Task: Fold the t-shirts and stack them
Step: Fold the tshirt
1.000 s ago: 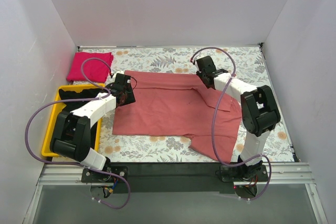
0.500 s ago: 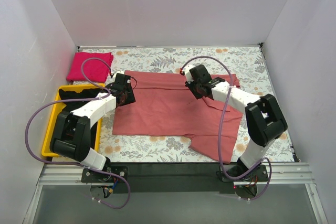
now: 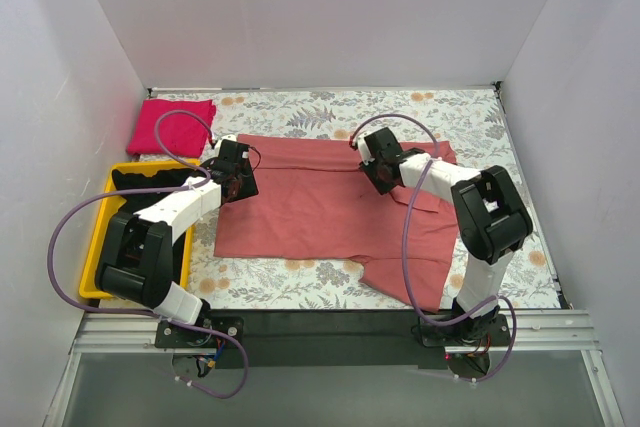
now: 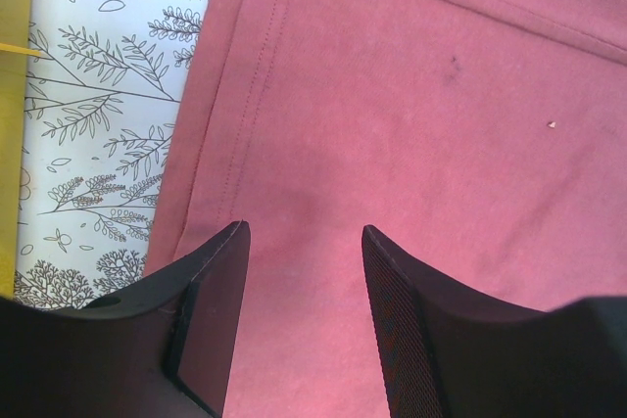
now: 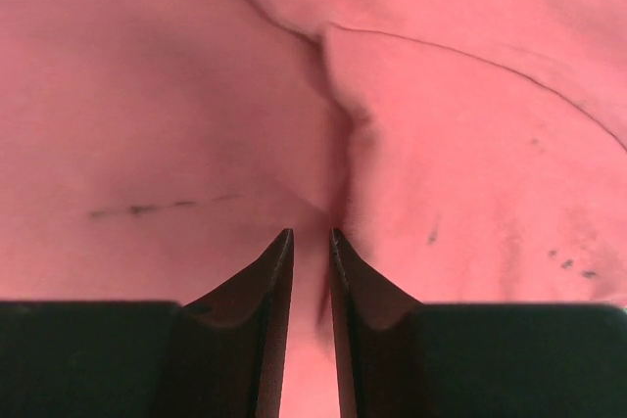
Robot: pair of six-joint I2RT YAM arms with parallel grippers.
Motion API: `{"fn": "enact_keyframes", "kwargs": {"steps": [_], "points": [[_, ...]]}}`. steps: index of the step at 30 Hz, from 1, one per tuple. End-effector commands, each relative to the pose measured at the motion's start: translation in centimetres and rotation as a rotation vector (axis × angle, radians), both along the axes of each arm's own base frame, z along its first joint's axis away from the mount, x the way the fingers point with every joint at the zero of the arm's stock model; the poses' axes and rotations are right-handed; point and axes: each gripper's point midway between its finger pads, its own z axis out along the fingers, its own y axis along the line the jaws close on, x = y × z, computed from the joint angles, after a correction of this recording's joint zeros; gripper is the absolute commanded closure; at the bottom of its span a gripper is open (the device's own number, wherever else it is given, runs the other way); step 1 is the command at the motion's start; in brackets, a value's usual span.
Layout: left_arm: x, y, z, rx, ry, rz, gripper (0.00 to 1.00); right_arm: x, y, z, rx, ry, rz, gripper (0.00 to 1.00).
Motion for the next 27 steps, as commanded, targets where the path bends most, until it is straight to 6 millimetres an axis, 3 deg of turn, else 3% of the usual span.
{"fn": "enact_keyframes", "kwargs": {"steps": [1, 9, 27], "points": [[0.8, -0.1, 1.5, -0.008, -0.048, -0.005, 0.51, 1.6, -1.3, 0.9, -0.002, -0.031, -0.048, 0.73], [0.7, -0.2, 1.2, -0.009, -0.037, -0.009, 0.51, 3.2, -3.6, 1.6, -0.020, -0.057, -0.110, 0.70], [0.7, -0.1, 0.9, -0.002, -0.027, -0.009, 0.51, 5.3, -3.5, 0.9, -0.064, -0.068, -0.084, 0.62]]}}
